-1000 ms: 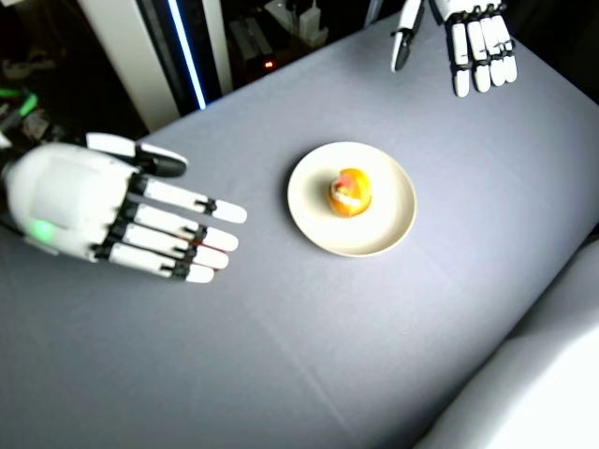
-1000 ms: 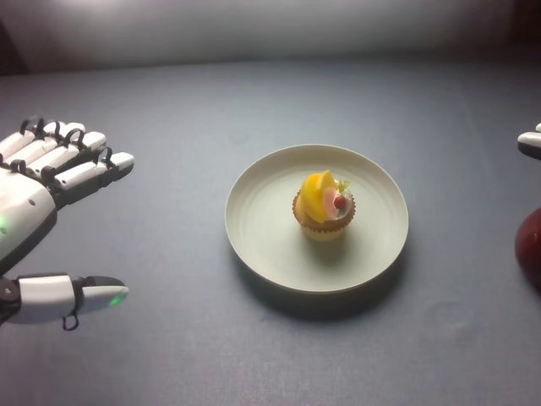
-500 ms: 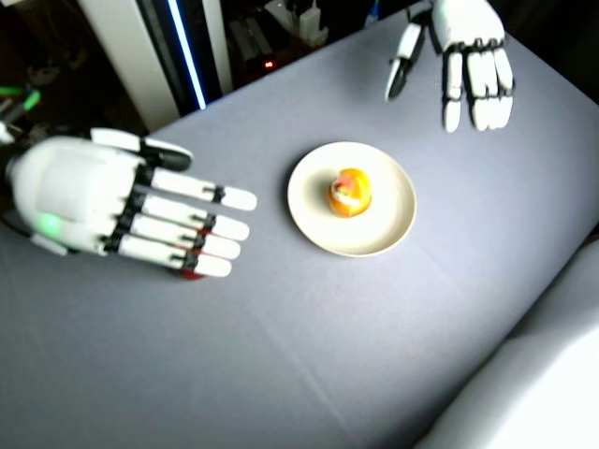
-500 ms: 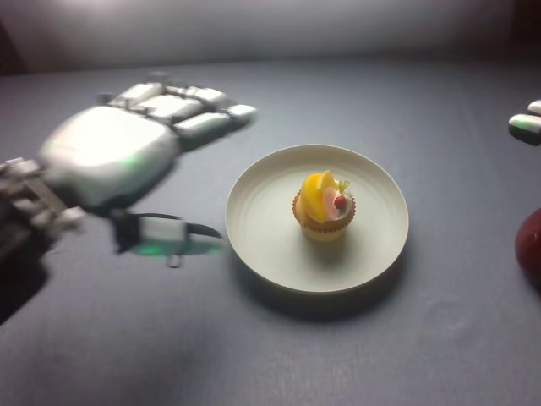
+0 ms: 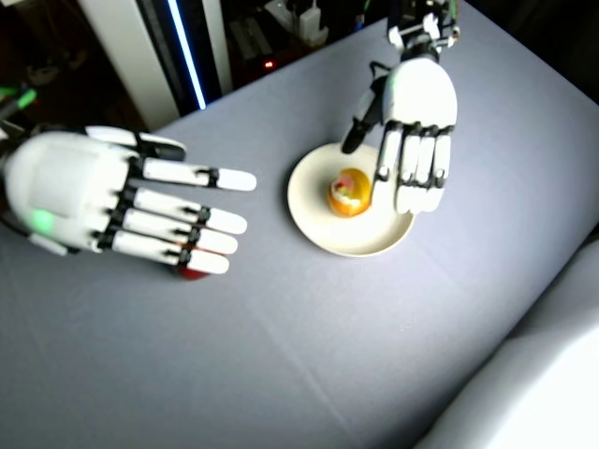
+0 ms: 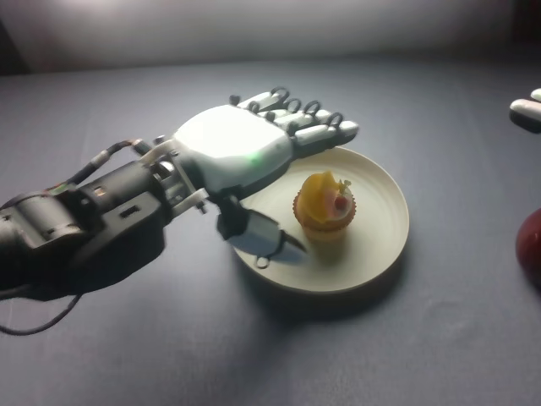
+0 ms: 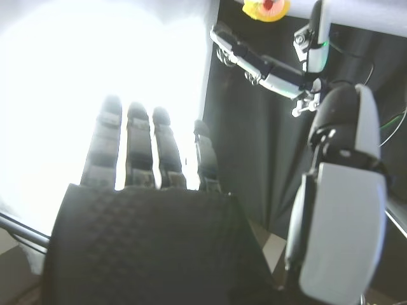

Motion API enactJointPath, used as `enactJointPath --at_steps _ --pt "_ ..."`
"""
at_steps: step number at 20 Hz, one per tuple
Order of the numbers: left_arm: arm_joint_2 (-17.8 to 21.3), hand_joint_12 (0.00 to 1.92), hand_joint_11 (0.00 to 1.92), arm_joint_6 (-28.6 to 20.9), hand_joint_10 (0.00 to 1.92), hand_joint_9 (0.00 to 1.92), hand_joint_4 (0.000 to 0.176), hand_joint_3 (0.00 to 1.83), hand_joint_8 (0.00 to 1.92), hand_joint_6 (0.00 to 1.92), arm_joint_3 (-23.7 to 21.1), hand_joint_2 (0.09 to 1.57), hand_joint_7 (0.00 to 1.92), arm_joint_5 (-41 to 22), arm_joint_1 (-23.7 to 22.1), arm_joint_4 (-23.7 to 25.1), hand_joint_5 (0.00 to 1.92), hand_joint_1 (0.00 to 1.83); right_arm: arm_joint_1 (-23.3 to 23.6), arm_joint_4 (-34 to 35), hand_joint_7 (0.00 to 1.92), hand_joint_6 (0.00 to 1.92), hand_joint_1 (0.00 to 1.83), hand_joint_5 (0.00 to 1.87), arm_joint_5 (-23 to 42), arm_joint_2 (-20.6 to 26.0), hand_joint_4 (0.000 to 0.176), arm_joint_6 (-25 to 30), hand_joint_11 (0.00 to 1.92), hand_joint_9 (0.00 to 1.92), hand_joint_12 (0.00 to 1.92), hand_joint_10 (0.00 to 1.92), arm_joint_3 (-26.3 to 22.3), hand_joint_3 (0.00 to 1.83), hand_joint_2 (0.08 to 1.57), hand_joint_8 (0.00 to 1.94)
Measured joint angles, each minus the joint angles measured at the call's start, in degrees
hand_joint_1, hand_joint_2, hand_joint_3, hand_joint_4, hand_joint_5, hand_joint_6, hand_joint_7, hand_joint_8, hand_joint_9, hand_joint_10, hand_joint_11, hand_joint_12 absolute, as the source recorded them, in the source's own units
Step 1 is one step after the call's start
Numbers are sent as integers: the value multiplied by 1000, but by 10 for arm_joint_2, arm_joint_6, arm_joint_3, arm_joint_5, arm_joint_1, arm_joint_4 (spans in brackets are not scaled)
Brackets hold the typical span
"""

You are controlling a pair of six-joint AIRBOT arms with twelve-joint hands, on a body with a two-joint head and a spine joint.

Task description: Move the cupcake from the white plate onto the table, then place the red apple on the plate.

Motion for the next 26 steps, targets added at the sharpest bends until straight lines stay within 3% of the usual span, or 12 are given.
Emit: enactJointPath --at_steps 4,6,8,9,10,11,13,15,18,21,23,26 --pt "-39 1096 0 0 20 396 92 3 12 8 33 868 332 19 -9 0 243 858 0 4 0 0 817 0 4 0 176 0 0 0 0 0 3 13 917 0" --pt "-53 1244 146 0 88 639 34 3 47 14 45 941 641 35 -11 1 508 828 0 3 0 0 858 0 5 -1 176 0 0 0 0 0 3 6 909 0" --pt "-60 1524 407 -1 763 726 0 0 100 16 52 990 994 42 -11 -1 842 926 0 3 0 0 874 0 6 -2 176 0 0 0 0 0 3 4 909 0" --pt "-60 1684 476 -1 1186 693 72 4 351 523 54 1023 1070 43 -11 -5 1102 1063 0 3 0 0 865 0 6 -2 176 0 0 0 0 0 3 4 911 0" --pt "-61 1680 478 -5 1275 670 17 2 418 646 57 1035 1090 41 -11 -10 1145 1114 0 3 0 0 852 0 6 -2 176 0 0 0 0 0 3 3 909 0" --pt "-61 1756 471 -5 1348 669 0 0 1033 319 59 1067 1022 37 -11 -15 1235 1243 0 4 0 0 836 0 6 -2 176 0 0 0 0 0 3 1 905 0" --pt "-64 1914 537 -9 1652 663 0 0 1131 351 64 1017 972 37 -11 -26 1294 1216 0 4 0 0 820 0 6 -3 176 0 0 0 0 0 3 6 918 0" --pt "-64 1888 512 -11 1493 735 0 1 1198 192 64 1074 1007 36 -11 -26 1263 1276 0 3 0 0 808 0 6 -4 176 0 7 0 3 0 3 8 928 0" --pt "-54 1921 555 -31 1709 678 0 0 1310 448 56 1003 939 31 -10 -23 1274 1203 0 4 0 0 788 0 5 -4 176 0 40 0 18 0 3 7 934 0" --pt "16 1479 334 -45 945 748 0 1 1168 93 -7 1058 994 -31 -4 -18 1356 1279 0 8 0 0 807 0 2 -4 176 0 36 0 17 0 3 7 944 0" --pt "71 1285 213 -31 410 880 10 0 814 467 -51 1044 1103 -92 3 -19 1255 1257 0 10 0 0 779 0 3 -4 176 2 69 0 33 0 2 3 938 0" --pt "147 1586 281 -4 724 718 0 0 1211 765 -103 1123 908 -155 53 -34 1044 1219 -2 12 0 0 776 0 2 -5 176 5 70 0 36 0 0 0 920 0"
